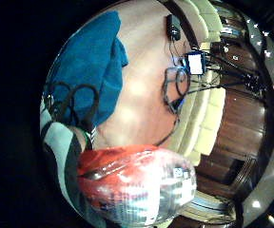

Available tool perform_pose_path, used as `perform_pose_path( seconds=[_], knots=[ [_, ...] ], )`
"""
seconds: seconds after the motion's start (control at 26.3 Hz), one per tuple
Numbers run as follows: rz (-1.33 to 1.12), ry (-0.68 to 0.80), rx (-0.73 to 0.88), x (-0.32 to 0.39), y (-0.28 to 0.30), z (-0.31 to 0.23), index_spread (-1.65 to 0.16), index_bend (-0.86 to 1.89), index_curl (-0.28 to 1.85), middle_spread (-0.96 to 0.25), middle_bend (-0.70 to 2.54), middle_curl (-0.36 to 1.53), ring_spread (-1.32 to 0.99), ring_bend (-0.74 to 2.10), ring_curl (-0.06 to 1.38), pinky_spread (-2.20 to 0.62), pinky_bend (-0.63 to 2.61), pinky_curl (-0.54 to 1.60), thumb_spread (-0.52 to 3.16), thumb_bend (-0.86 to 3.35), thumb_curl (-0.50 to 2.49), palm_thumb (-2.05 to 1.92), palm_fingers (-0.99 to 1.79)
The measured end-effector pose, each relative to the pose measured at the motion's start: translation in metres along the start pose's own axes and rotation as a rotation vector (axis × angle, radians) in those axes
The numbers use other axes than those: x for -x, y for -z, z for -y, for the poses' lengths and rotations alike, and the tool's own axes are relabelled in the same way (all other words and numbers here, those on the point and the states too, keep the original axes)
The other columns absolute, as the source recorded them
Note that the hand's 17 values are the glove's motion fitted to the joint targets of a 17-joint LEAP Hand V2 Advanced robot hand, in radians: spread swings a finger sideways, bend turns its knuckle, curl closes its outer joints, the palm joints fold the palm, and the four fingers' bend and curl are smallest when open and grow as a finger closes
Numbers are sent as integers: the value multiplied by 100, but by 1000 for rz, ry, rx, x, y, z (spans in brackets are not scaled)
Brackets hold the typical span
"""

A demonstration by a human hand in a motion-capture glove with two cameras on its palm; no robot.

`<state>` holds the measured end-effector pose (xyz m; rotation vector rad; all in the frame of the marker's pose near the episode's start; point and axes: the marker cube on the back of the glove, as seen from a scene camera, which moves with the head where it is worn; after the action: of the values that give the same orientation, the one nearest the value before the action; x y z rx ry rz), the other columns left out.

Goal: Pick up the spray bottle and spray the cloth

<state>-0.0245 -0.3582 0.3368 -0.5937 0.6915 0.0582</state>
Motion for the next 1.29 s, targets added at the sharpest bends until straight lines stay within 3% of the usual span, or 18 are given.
perform_pose_path(
  seconds=[0.38,0.84,1.06,1.29],
  knots=[
    [78,23,-101,-34,33,-19,-29,18,54,-21,59,53,-19,73,46,-27,50,41,47,-3,75,86,136],
    [547,42,-383,-108,94,-91,-29,18,54,-21,59,53,-19,73,46,-27,50,40,47,-3,76,86,136],
    [929,23,-541,-130,86,-143,-29,18,54,-21,59,53,-19,73,46,-27,51,41,47,-3,77,86,136],
    [1400,4,-601,-155,47,-177,-29,18,54,-21,59,53,-19,73,46,-27,51,41,47,-3,77,86,136]
  ],
)
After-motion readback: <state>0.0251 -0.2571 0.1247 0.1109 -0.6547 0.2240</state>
